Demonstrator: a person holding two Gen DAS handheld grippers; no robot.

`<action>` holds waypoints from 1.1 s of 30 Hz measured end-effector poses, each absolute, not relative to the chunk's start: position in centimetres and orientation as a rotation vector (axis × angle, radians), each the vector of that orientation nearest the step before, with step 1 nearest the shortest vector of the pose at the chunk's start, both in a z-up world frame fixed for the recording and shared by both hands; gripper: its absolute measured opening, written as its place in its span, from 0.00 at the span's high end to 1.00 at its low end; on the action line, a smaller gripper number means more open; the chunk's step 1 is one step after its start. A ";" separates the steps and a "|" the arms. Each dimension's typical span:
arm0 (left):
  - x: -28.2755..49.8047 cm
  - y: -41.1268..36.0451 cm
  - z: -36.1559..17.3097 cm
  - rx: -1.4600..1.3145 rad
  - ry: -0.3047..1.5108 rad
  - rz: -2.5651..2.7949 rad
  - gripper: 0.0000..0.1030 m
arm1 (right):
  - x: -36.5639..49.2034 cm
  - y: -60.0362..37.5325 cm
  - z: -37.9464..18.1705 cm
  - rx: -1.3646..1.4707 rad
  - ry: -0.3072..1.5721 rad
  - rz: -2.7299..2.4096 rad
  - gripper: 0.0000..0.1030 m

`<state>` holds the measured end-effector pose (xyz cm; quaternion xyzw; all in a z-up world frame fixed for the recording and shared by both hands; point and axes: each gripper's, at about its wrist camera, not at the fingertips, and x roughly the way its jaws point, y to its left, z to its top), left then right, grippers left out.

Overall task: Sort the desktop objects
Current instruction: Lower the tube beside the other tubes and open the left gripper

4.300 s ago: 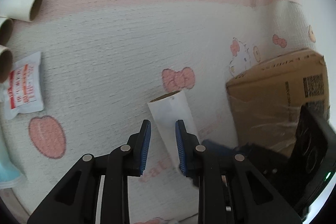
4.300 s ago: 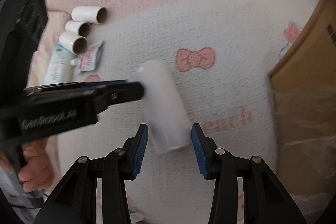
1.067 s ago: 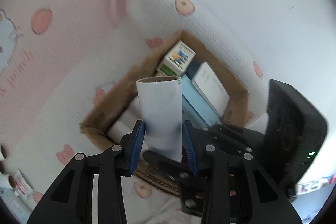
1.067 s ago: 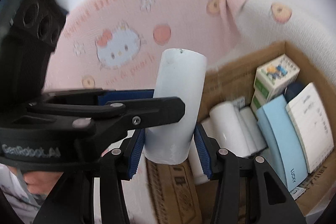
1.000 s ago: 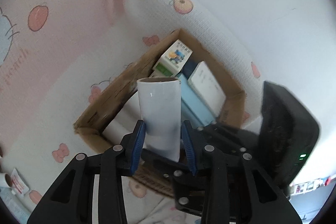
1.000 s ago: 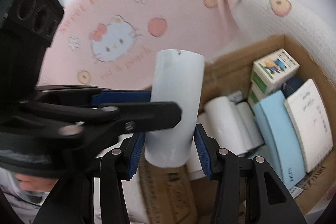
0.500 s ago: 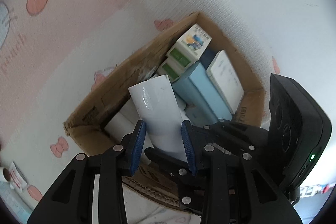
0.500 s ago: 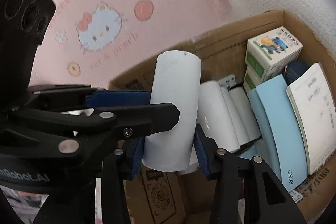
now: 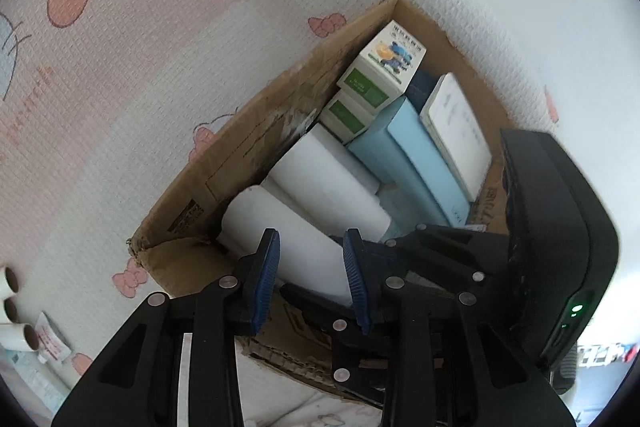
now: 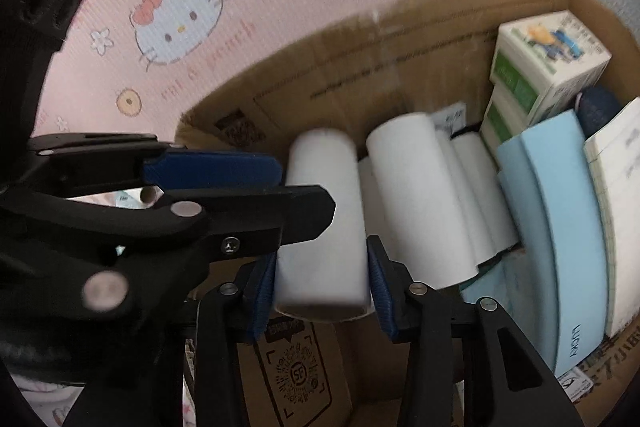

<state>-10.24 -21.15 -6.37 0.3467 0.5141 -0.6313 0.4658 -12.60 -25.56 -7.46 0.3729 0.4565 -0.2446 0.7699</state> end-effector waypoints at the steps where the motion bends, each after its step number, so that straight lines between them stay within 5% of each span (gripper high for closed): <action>1: -10.5 -21.2 -6.5 0.874 1.247 -1.544 0.70 | -12.5 -25.6 -7.5 0.809 0.991 -0.529 0.62; 3: -10.8 -21.2 -6.9 0.905 1.237 -1.549 0.81 | -12.4 -25.8 -7.6 0.824 0.995 -0.529 0.62; 6: -10.7 -21.1 -7.2 0.907 1.255 -1.564 0.85 | -12.3 -26.3 -8.1 0.843 1.024 -0.560 0.62; 22: -10.3 -22.0 -7.6 0.941 1.218 -1.559 0.85 | -12.7 -25.4 -4.8 0.635 1.045 -0.638 0.62; 32: -11.8 -22.2 -6.2 1.027 1.142 -1.585 0.84 | -15.8 -25.5 -4.4 0.798 1.063 -0.615 0.62; 33: -12.1 -22.3 -6.1 1.037 1.130 -1.584 0.83 | -15.5 -25.3 -4.4 0.813 1.080 -0.622 0.68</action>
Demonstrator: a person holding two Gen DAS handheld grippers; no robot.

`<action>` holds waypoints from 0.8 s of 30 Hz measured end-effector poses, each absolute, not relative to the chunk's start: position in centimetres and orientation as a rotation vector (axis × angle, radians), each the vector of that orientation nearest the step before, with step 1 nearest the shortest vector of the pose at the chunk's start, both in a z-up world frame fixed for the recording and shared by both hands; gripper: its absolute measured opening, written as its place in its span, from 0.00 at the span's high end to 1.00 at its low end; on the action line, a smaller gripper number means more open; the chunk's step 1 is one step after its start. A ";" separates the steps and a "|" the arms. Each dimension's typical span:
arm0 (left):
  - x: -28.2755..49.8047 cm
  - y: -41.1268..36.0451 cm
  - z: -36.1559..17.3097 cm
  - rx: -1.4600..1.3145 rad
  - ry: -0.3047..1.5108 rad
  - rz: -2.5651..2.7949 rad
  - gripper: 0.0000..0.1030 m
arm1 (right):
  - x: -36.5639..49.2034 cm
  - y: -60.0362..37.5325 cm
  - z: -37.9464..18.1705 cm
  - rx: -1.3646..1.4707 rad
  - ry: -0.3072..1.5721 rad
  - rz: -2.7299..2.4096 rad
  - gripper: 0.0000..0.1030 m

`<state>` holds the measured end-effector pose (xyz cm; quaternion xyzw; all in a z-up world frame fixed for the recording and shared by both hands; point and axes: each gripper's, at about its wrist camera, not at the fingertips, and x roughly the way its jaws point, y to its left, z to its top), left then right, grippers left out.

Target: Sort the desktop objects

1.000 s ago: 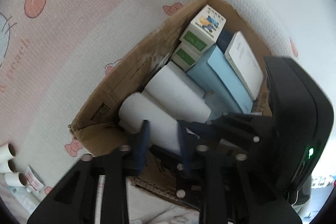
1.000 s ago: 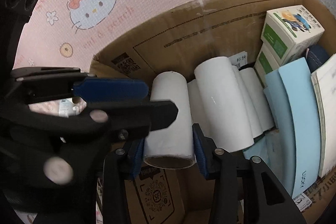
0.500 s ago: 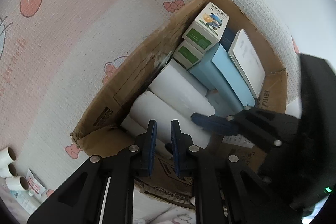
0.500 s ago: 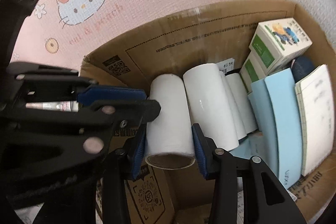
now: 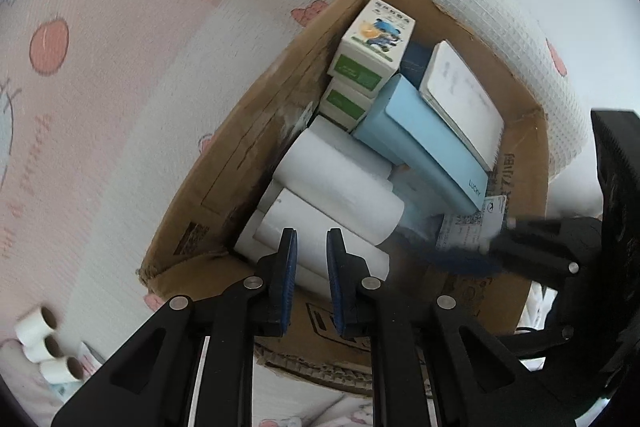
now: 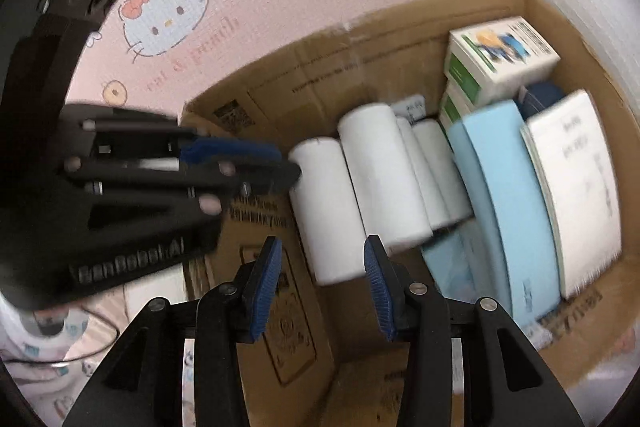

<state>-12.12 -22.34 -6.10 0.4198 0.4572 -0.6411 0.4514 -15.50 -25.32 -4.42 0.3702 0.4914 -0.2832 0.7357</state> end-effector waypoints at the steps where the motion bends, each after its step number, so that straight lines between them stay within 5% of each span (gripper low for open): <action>1: -12.4 -22.5 -6.1 1.053 1.118 -1.578 0.83 | -15.7 -25.3 -4.6 0.821 1.100 -0.629 0.76; 2: -12.7 -22.6 -6.2 1.067 1.106 -1.568 0.83 | -16.0 -25.1 -4.9 0.819 1.126 -0.637 0.82; 24: -12.7 -23.4 -8.6 1.109 1.154 -1.514 0.83 | -15.6 -28.5 -9.6 0.913 1.184 -0.679 0.82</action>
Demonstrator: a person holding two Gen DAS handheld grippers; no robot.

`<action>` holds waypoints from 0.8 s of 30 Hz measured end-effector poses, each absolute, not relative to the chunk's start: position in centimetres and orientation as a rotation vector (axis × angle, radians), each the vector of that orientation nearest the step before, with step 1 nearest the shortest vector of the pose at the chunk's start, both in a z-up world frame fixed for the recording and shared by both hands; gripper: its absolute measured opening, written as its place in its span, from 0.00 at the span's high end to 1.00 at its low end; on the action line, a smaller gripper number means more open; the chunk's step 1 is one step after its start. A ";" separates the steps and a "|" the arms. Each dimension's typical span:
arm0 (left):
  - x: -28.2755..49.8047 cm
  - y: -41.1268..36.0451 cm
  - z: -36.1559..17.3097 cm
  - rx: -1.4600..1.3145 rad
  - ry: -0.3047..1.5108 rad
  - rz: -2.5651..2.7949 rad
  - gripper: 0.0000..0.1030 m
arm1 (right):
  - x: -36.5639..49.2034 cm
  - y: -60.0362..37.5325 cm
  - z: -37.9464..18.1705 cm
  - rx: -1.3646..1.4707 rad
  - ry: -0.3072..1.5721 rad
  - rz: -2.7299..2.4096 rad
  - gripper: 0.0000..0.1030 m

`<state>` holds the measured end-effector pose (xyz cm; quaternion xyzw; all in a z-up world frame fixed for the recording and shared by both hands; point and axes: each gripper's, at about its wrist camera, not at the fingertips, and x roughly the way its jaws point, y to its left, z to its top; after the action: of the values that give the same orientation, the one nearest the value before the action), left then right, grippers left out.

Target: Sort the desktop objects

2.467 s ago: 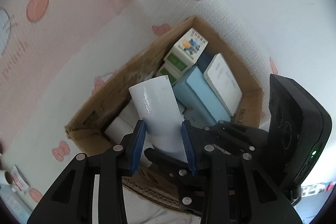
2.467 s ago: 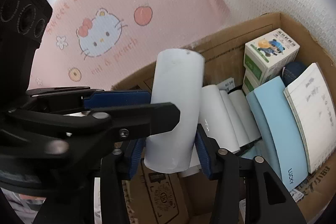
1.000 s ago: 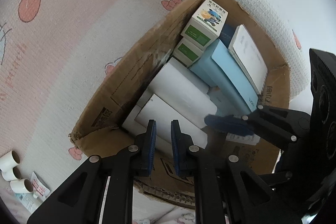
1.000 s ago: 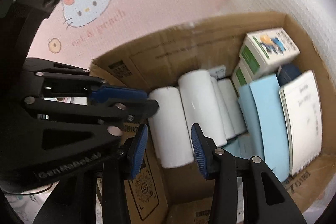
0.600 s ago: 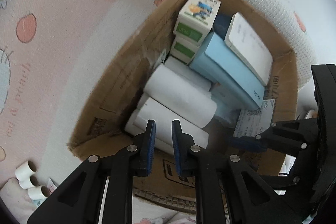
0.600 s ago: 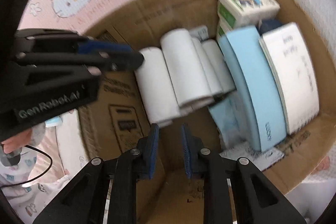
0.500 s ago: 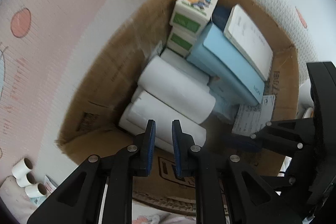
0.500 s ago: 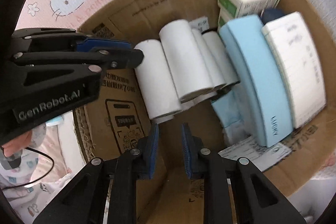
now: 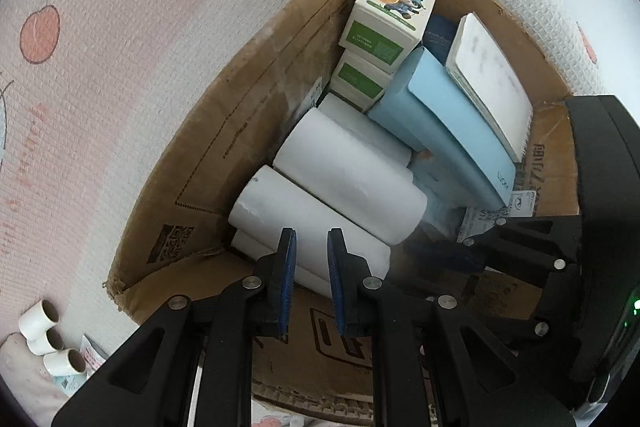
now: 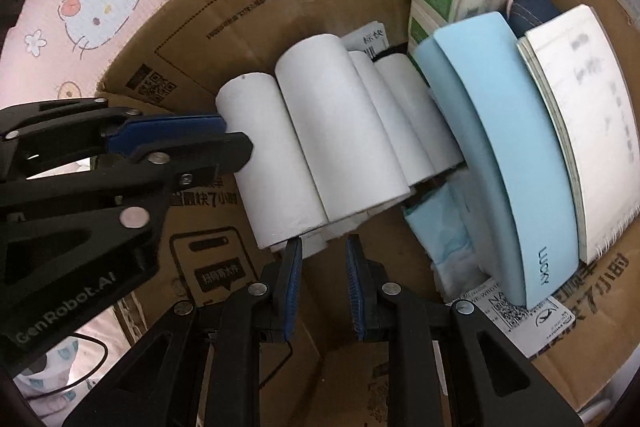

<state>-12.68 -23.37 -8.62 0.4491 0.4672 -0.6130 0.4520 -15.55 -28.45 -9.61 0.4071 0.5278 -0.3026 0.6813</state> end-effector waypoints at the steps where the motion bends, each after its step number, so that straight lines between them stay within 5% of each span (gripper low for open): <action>1: -12.6 -23.3 -8.6 1.107 1.149 -1.515 0.83 | -15.5 -28.5 -9.6 0.903 1.189 -0.682 0.82; 9: -12.3 -23.3 -7.8 1.040 1.159 -1.504 0.81 | -18.1 -29.9 -8.3 0.967 1.111 -0.738 0.82; 13: -12.5 -24.1 -6.8 0.998 1.163 -1.530 0.70 | -19.5 -30.7 -7.3 0.974 1.082 -0.764 0.82; 24: -13.3 -24.8 -8.1 0.999 1.195 -1.522 0.70 | -19.2 -33.8 -9.3 0.964 1.127 -0.852 0.82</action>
<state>-13.29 -24.82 -8.06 0.4063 0.4863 -0.6192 0.4637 -19.17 -33.75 -9.26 0.4252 0.4971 -0.3762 0.6562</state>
